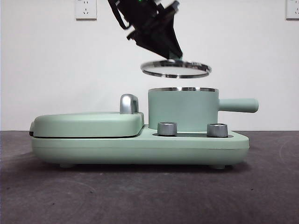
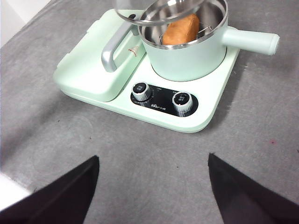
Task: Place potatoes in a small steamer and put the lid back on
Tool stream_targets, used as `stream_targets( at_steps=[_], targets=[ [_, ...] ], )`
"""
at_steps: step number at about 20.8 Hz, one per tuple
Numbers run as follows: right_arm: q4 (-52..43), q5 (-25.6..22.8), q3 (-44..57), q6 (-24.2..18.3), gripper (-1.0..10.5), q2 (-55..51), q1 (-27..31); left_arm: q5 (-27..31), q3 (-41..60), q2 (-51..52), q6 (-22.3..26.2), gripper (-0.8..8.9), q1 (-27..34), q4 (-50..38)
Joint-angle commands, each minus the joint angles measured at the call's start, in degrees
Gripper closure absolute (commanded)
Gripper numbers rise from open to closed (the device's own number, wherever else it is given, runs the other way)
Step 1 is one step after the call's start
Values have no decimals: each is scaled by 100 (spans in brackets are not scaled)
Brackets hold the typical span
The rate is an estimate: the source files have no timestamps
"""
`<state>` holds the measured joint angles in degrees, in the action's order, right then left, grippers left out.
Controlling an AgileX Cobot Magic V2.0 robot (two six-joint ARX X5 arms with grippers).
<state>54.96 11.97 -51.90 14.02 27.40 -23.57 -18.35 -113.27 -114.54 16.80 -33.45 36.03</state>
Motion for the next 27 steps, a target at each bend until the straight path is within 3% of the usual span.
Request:
stream_targets(
  at_steps=[1, 27],
  targets=[
    [-72, 2, -46, 101, 577, 9, -28, -313, -162, -190, 74, 807, -28, -212],
    [-79, 2, -48, 361, 577, 9, -28, -710, -162, -638, 236, 807, 151, -562]
  ],
)
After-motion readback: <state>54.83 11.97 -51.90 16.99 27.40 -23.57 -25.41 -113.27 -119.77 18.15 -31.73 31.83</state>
